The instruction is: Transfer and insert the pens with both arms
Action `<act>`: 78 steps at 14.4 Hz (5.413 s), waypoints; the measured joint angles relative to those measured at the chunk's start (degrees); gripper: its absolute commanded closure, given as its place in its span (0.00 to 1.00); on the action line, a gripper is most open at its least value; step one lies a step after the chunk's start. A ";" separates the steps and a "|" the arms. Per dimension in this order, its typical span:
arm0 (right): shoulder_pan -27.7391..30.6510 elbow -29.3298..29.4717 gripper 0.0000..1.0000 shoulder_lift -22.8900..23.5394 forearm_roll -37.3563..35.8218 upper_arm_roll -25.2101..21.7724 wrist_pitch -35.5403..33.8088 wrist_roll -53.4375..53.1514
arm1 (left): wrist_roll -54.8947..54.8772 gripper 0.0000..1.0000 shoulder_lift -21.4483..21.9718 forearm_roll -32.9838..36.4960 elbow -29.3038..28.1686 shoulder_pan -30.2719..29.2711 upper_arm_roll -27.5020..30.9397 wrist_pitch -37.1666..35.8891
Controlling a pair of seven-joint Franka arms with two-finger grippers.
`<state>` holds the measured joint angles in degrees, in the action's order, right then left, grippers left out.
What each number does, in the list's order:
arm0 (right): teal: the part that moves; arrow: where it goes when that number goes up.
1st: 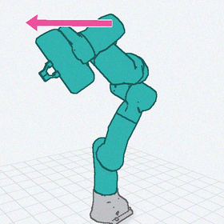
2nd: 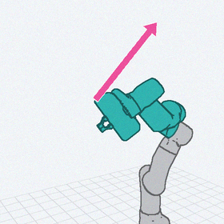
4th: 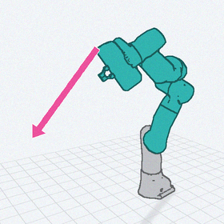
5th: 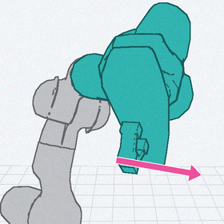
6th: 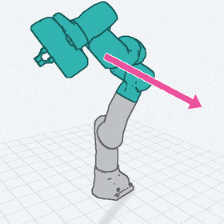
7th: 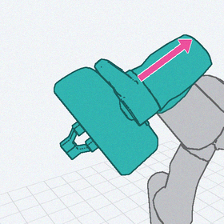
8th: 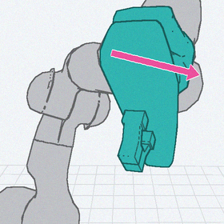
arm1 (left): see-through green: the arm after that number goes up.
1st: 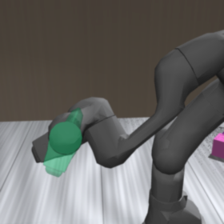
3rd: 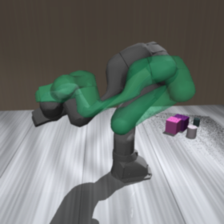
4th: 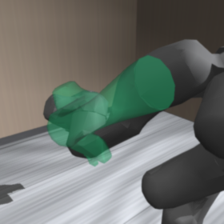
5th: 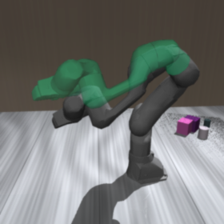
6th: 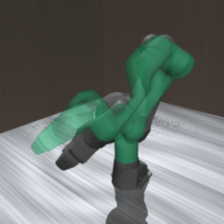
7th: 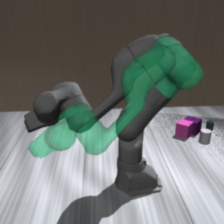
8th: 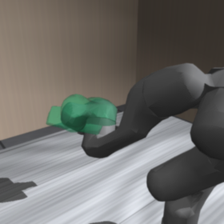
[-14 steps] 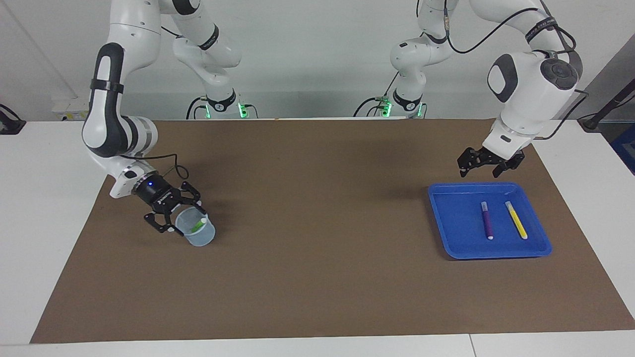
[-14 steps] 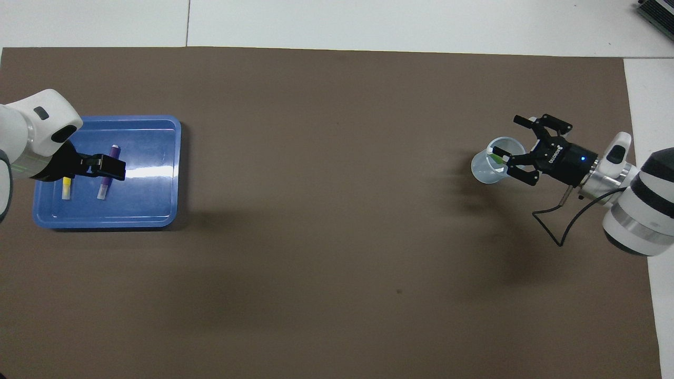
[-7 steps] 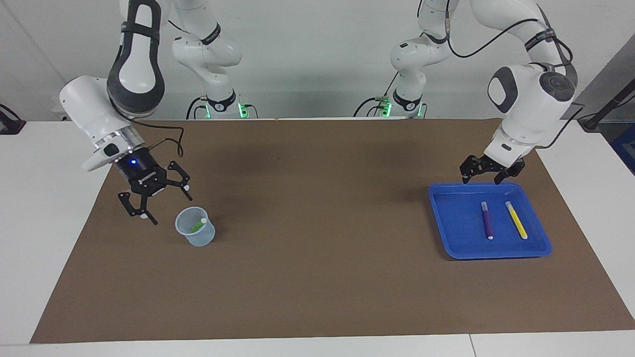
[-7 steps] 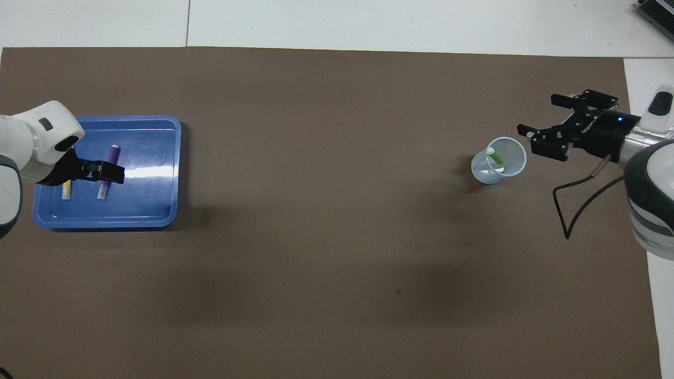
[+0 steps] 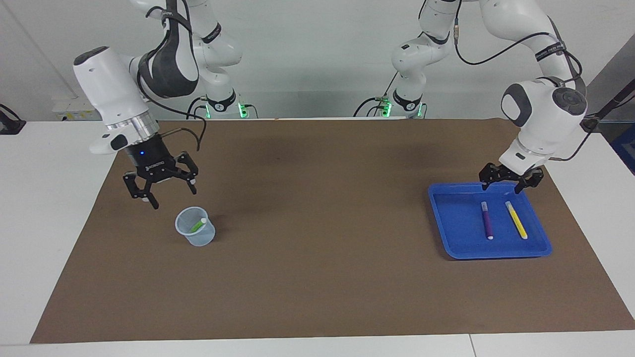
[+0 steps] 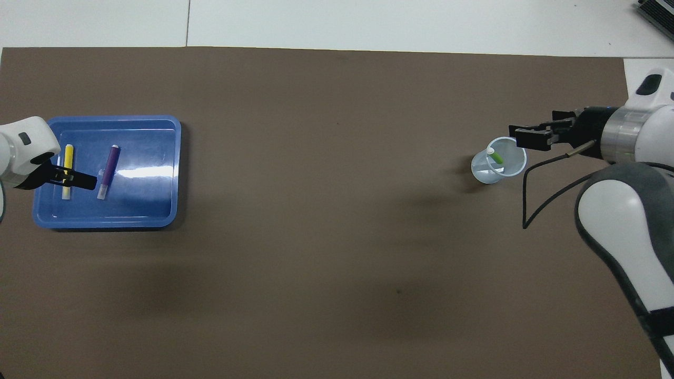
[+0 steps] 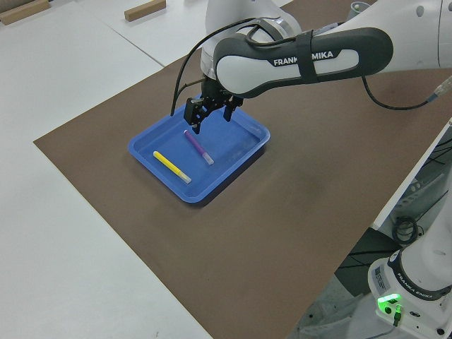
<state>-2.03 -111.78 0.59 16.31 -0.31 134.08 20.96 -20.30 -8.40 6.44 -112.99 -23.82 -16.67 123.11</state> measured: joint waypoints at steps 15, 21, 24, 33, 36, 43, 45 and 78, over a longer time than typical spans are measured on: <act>-10.04 18.07 0.00 -2.15 -15.73 0.53 -39.94 -34.90 | -0.06 0.00 -10.15 4.37 -0.14 0.03 -0.34 7.80; -10.05 18.08 0.00 -2.13 -15.73 0.75 -39.94 -34.91 | -0.06 0.15 -11.96 4.55 -0.61 0.03 -0.36 8.99; -10.05 18.07 0.00 -2.10 -15.73 0.76 -39.94 -34.91 | -0.06 0.30 -11.89 4.57 -0.82 0.07 -0.58 9.03; -10.05 18.07 0.00 -2.05 -15.73 0.78 -39.94 -34.91 | 0.30 0.85 -11.18 4.82 -0.69 0.10 -0.61 8.75; -10.05 18.07 0.00 -2.05 -15.73 0.78 -39.94 -34.91 | 0.82 1.00 -11.11 4.96 -0.13 0.15 -0.69 7.63; -9.85 18.07 0.00 -2.05 -15.73 0.73 -39.94 -34.91 | 4.98 1.00 -11.09 2.10 3.95 2.33 -1.59 -0.36; -9.83 18.07 0.00 -2.05 -14.95 0.72 -39.70 -34.91 | 7.23 1.00 -10.19 1.53 7.37 4.01 -1.83 -6.77; -9.12 5.53 0.00 9.18 39.69 1.03 -20.14 -2.04 | 76.83 1.00 -1.20 -26.93 10.67 47.38 -5.08 15.25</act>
<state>-11.15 -106.25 9.78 56.00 0.72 113.93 18.92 56.54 -9.60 -20.49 -102.32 23.56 -21.75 138.36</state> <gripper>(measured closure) 0.000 0.824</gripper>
